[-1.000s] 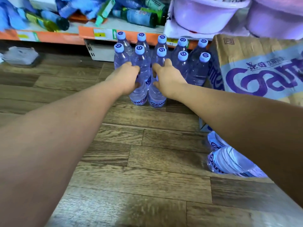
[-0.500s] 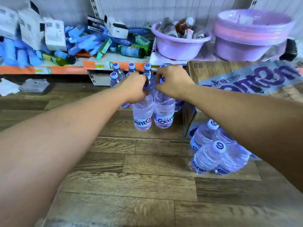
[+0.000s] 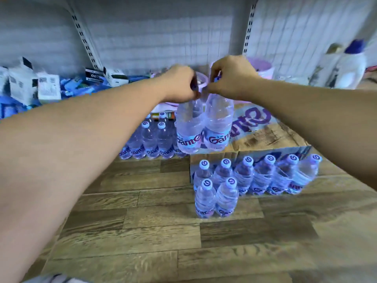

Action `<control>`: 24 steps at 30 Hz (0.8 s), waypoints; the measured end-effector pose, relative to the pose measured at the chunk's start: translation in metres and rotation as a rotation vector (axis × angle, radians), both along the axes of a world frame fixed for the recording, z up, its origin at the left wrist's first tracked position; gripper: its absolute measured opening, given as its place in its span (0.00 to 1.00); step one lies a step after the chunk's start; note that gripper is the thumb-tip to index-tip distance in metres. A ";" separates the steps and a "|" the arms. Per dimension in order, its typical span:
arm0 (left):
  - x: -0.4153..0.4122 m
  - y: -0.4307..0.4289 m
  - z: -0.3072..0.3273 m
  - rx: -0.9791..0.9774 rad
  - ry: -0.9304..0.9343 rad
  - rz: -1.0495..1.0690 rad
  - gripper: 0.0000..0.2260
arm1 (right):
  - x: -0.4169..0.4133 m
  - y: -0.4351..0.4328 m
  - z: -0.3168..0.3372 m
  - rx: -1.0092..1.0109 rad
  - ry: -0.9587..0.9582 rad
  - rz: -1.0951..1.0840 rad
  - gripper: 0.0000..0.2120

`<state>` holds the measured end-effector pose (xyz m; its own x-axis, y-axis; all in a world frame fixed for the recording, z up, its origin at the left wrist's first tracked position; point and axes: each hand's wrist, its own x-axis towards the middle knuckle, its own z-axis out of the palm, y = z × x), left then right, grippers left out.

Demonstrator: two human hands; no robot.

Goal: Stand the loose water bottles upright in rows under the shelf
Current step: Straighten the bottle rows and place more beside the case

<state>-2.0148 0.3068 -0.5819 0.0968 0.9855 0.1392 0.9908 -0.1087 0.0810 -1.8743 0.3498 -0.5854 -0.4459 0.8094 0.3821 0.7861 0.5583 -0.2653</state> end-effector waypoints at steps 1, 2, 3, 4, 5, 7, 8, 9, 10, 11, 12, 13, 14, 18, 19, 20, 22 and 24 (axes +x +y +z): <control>0.014 0.001 0.004 -0.012 0.000 -0.026 0.12 | 0.014 0.000 0.004 0.002 -0.014 -0.012 0.10; 0.028 0.003 0.006 -0.033 -0.002 -0.056 0.09 | 0.027 0.000 0.007 -0.001 -0.027 -0.025 0.10; 0.041 0.005 0.008 -0.061 -0.001 -0.083 0.08 | 0.041 -0.001 0.009 -0.007 -0.040 -0.041 0.11; 0.053 0.008 0.008 -0.090 -0.005 -0.101 0.08 | 0.055 -0.001 0.009 -0.009 -0.052 -0.057 0.11; 0.066 0.009 0.007 -0.118 -0.007 -0.113 0.10 | 0.069 -0.001 0.008 -0.012 -0.063 -0.075 0.11; 0.090 0.012 0.000 -0.161 -0.062 -0.145 0.09 | 0.096 -0.001 0.002 -0.037 -0.091 -0.108 0.08; 0.102 0.013 -0.005 -0.174 -0.099 -0.164 0.07 | 0.108 -0.001 -0.002 -0.058 -0.112 -0.123 0.07; 0.114 0.014 -0.009 -0.186 -0.126 -0.180 0.07 | 0.120 -0.002 -0.008 -0.077 -0.134 -0.137 0.06; 0.125 0.015 -0.014 -0.194 -0.143 -0.198 0.07 | 0.130 -0.002 -0.013 -0.094 -0.152 -0.147 0.04; 0.135 0.017 -0.021 -0.203 -0.145 -0.212 0.08 | 0.140 -0.002 -0.019 -0.109 -0.169 -0.153 0.02; 0.144 0.018 -0.027 -0.215 -0.144 -0.223 0.08 | 0.148 -0.003 -0.025 -0.121 -0.185 -0.154 0.02; 0.152 0.019 -0.034 -0.237 -0.154 -0.228 0.07 | 0.155 -0.003 -0.031 -0.134 -0.200 -0.155 0.02; 0.159 0.019 -0.040 -0.262 -0.164 -0.231 0.07 | 0.162 -0.004 -0.038 -0.146 -0.207 -0.156 0.03; 0.177 0.019 -0.071 -0.291 -0.097 -0.255 0.04 | 0.181 -0.008 -0.066 -0.181 -0.231 -0.157 0.08; 0.180 0.018 -0.079 -0.307 -0.091 -0.259 0.03 | 0.182 -0.009 -0.074 -0.197 -0.249 -0.152 0.09; 0.183 0.018 -0.088 -0.331 -0.094 -0.263 0.03 | 0.183 -0.009 -0.083 -0.218 -0.261 -0.147 0.09; 0.186 0.020 -0.107 -0.378 -0.097 -0.261 0.06 | 0.182 -0.009 -0.102 -0.268 -0.258 -0.134 0.09; 0.184 0.021 -0.128 -0.413 -0.079 -0.234 0.06 | 0.181 -0.007 -0.121 -0.298 -0.251 -0.113 0.09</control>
